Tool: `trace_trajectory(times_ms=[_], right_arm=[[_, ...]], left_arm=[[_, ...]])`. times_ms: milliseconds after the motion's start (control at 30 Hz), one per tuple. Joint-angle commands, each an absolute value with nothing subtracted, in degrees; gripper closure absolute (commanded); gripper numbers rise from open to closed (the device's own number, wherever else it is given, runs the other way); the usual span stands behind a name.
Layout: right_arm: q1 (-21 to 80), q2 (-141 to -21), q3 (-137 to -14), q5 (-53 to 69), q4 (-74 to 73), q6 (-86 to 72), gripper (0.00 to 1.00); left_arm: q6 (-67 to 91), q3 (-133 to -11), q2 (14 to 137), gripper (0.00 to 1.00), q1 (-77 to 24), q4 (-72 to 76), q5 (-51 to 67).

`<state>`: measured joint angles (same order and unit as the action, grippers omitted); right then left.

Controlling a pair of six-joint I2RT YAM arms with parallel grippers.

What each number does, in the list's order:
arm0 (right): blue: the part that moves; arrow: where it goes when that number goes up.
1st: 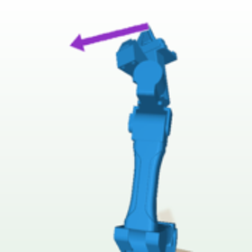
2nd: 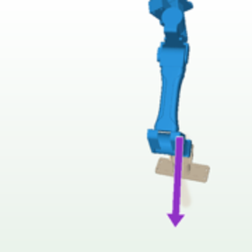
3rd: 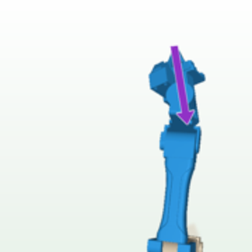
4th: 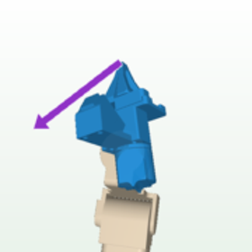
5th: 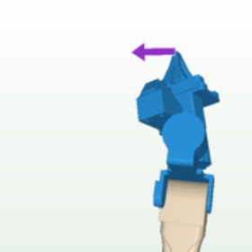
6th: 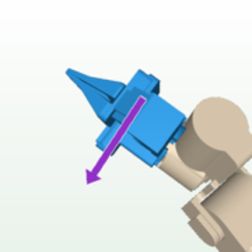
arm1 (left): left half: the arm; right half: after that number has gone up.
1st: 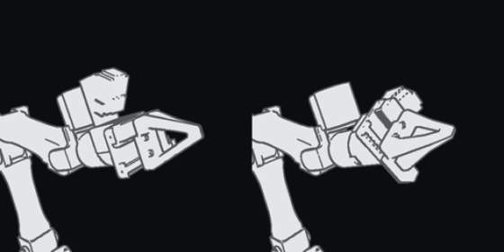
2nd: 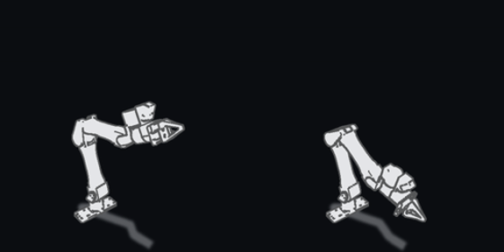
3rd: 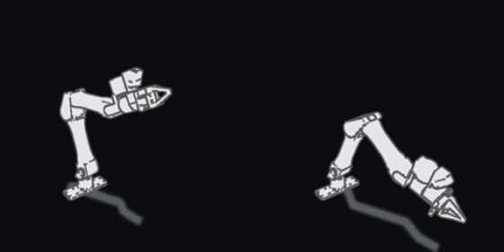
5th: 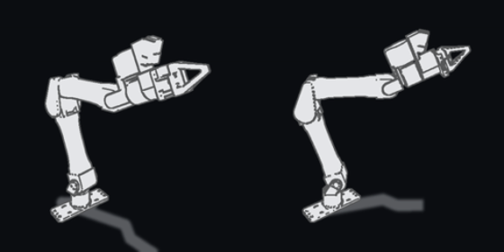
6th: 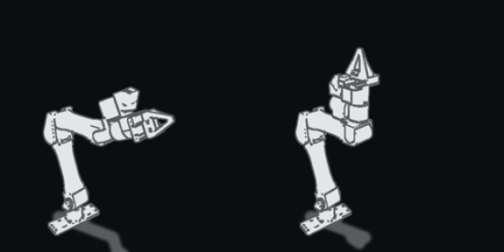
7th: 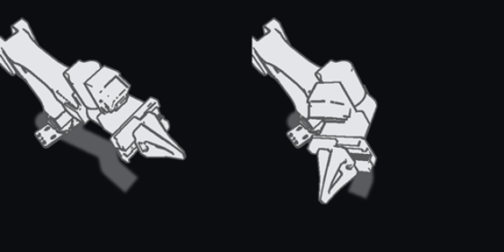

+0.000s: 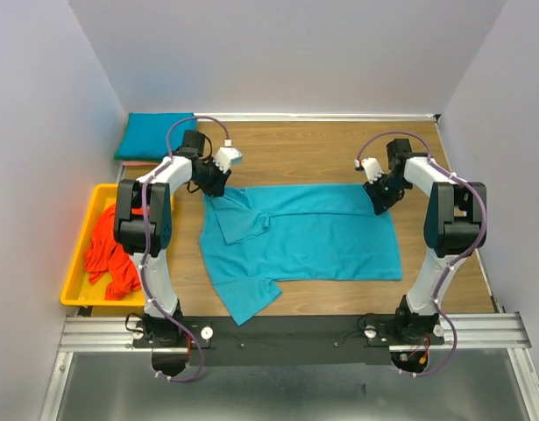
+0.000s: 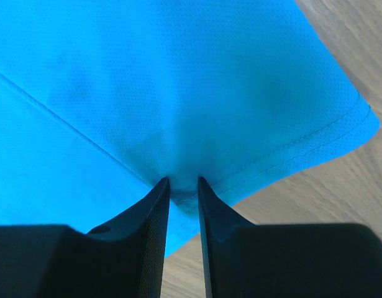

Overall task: Fold and stack the t-shirts
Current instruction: Fold the tshirt

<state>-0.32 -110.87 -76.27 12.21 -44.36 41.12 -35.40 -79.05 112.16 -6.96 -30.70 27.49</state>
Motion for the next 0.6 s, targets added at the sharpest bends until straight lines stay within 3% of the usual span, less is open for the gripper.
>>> trace_trajectory(times_ms=[0, 200, 567], right_arm=[[-0.1, -114.3, -76.7, 8.4, -42.7, 38.9, 0.68], [-0.1, -115.8, -82.4, 11.2, -42.8, 34.8, 0.66], [-0.1, -112.8, -89.3, 17.8, -42.1, 29.8, 0.65]], left_arm=[[-28.4, -83.8, 117.2, 0.70, -4.9, -25.1, 22.0], [-25.8, -90.8, 122.5, 0.70, -4.6, -24.7, 22.8], [-26.5, -89.5, 111.3, 0.65, -4.2, -27.2, 28.3]])
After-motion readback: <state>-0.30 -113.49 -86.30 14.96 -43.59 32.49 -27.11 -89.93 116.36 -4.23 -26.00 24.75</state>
